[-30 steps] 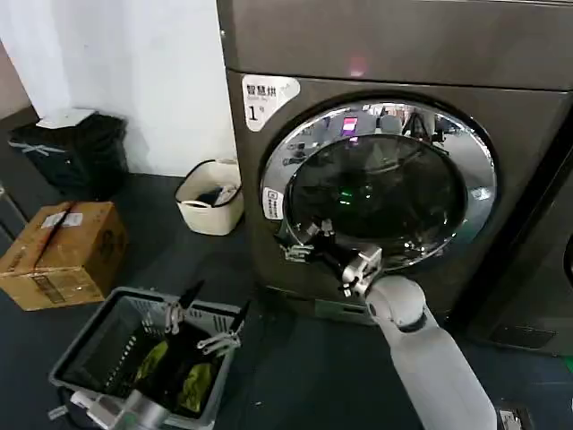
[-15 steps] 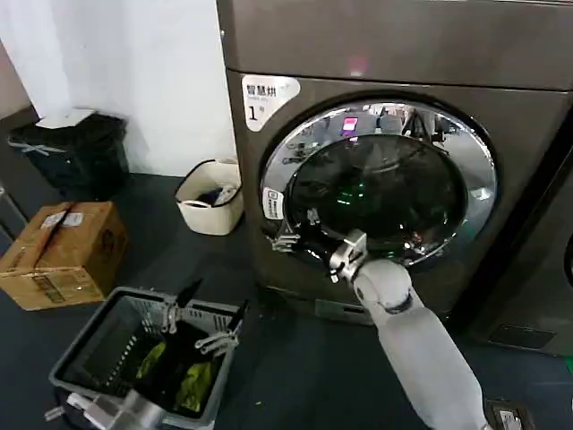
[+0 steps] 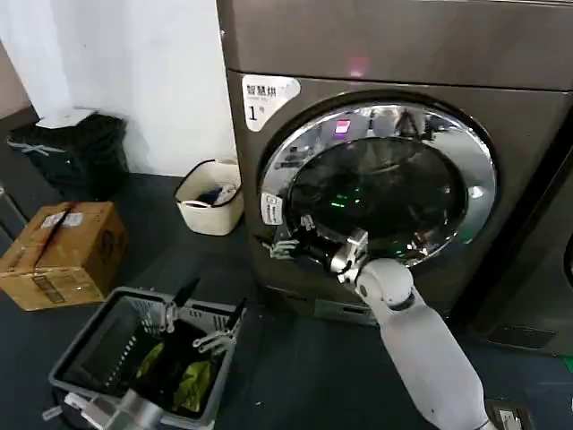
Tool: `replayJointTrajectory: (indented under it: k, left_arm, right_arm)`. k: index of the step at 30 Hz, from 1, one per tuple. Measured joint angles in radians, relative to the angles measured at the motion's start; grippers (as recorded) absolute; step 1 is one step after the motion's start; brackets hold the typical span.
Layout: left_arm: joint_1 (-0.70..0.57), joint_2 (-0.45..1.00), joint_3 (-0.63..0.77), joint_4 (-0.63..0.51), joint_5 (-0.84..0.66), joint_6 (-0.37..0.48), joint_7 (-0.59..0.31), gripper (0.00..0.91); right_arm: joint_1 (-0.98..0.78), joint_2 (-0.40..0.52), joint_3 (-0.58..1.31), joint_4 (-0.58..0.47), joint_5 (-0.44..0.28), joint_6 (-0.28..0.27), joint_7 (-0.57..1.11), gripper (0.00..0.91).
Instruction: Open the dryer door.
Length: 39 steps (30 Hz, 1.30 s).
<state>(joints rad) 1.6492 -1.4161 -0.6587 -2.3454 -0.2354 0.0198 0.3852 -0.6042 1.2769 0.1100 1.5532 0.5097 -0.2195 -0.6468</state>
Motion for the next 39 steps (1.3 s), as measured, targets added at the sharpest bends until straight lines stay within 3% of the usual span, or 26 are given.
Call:
replayJointTrajectory:
  k: [14, 20, 28, 39]
  left_arm:
    - [0.005, 0.006, -0.023, -0.012, -0.011, 0.006, 0.005, 0.907]
    - [0.008, 0.005, -0.031, -0.013, -0.01, 0.007, 0.002, 0.907]
    - [0.004, 0.006, -0.044, -0.008, -0.01, 0.008, -0.004, 0.907]
    - [-0.026, 0.013, -0.056, 0.003, -0.039, 0.038, -0.037, 0.907]
  right_arm:
    - [-0.056, -0.07, 0.019, 0.08, 0.043, -0.035, -0.105, 0.907]
    - [-0.08, -0.098, 0.024, 0.103, 0.042, -0.026, -0.164, 0.907]
    - [-0.096, -0.14, 0.018, 0.113, 0.05, 0.03, -0.236, 0.907]
    - [-0.12, -0.188, 0.036, 0.129, 0.088, 0.047, -0.318, 0.907]
